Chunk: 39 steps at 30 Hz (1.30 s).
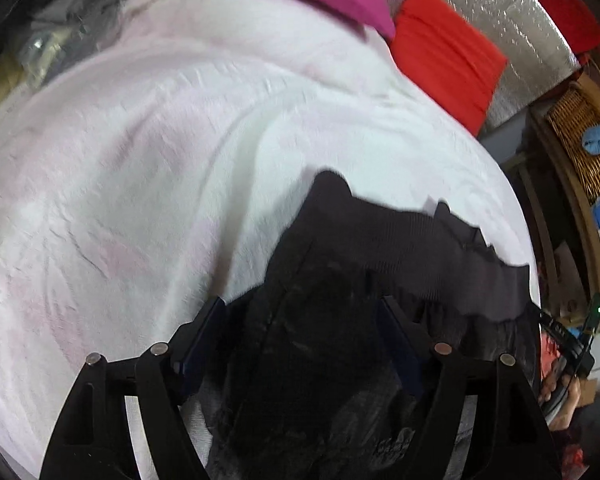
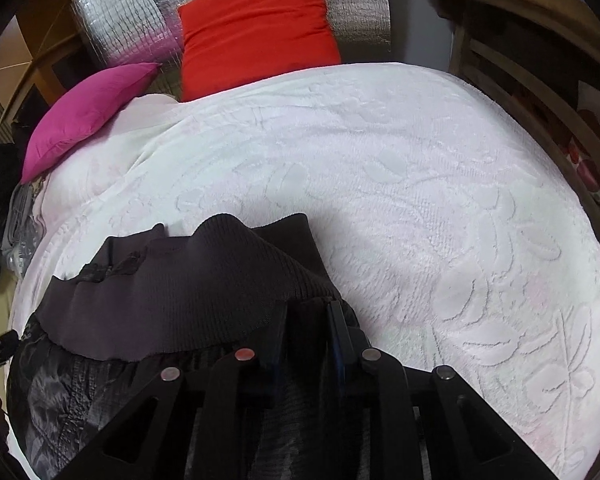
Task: Fold large clothes
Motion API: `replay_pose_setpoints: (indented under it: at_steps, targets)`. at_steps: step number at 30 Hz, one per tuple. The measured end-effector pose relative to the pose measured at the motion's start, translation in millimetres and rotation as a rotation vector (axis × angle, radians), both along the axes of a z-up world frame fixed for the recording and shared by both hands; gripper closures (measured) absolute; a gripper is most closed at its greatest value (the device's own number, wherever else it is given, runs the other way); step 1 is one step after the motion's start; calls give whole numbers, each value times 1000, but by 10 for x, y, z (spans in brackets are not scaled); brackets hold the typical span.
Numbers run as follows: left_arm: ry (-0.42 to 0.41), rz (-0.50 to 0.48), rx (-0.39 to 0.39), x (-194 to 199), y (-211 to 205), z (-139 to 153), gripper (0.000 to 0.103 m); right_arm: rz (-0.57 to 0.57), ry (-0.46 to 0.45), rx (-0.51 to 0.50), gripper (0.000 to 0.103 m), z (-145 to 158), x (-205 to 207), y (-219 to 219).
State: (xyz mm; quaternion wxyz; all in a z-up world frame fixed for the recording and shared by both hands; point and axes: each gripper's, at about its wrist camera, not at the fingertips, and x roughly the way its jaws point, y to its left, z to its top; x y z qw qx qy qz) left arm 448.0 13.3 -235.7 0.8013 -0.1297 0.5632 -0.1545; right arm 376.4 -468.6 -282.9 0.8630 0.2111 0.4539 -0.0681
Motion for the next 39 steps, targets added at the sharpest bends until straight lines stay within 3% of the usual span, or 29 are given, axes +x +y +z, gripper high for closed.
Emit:
replay_pose_setpoints:
  at_steps: [2, 3, 4, 5, 10, 13, 14, 15, 17, 19, 21, 22, 23, 25, 27, 28, 29, 30, 31, 34, 39]
  targets:
    - [-3, -38, -5, -4, -81, -39, 27, -3, -2, -3, 83, -6, -3, 9]
    - [-20, -45, -4, -12, -115, -32, 38, -7, -3, -4, 83, -6, -8, 14]
    - [-44, -47, -4, -27, -147, -7, 62, -10, -3, -5, 83, -8, -3, 13]
    - [-69, -52, 0, -45, -178, 30, 78, -15, -7, -4, 83, -3, -1, 11]
    - [-235, -43, -13, -141, -241, 303, 90, -52, -71, -12, 83, 143, -38, -18]
    - [-333, 0, -17, -186, -232, 454, 90, -95, -115, -8, 83, 227, -63, -76]
    - [-336, 18, -20, -171, -227, 439, 90, -122, -126, -5, 88, 223, -67, -111]
    - [-321, 49, 6, -141, -216, 377, 90, -147, -119, -30, 93, 213, -65, -141]
    - [-248, 64, 87, -51, -252, 164, 89, -213, -88, -85, 93, 104, -40, -227]
    - [-147, 63, 113, 30, -286, -68, 87, -224, -31, 39, 93, -160, -3, -371]
    - [-134, 57, 136, 26, -305, -119, 83, -239, 1, 75, 93, -255, -11, -419]
    - [-144, 55, 148, 10, -311, -79, 78, -237, -10, 104, 92, -232, -30, -441]
    - [-150, 55, 157, -6, -317, -41, 66, -230, -31, 136, 92, -179, -55, -454]
    - [-165, 61, 165, -93, -294, 72, 52, -208, -71, 186, 91, -40, -135, -447]
    - [-190, 78, 160, -186, -235, 183, 40, -181, -107, 191, 82, 116, -235, -367]
    - [-214, 80, 165, -266, -225, 263, 38, -158, -124, 174, 68, 198, -302, -295]
    - [-247, 69, 173, -363, -230, 347, 37, -130, -137, 159, 36, 275, -377, -194]
    - [-277, 54, 183, -441, -241, 415, 36, -112, -147, 156, 22, 320, -434, -127]
    - [-300, 39, 190, -535, -252, 502, 32, -96, -177, 153, 17, 385, -529, -13]
    - [-365, -29, 175, -860, -345, 625, 29, -46, -211, 97, 17, 508, -833, 288]
    - [-391, -154, 150, -1237, -585, 569, 29, 72, -199, -53, 18, 526, -1297, 843]
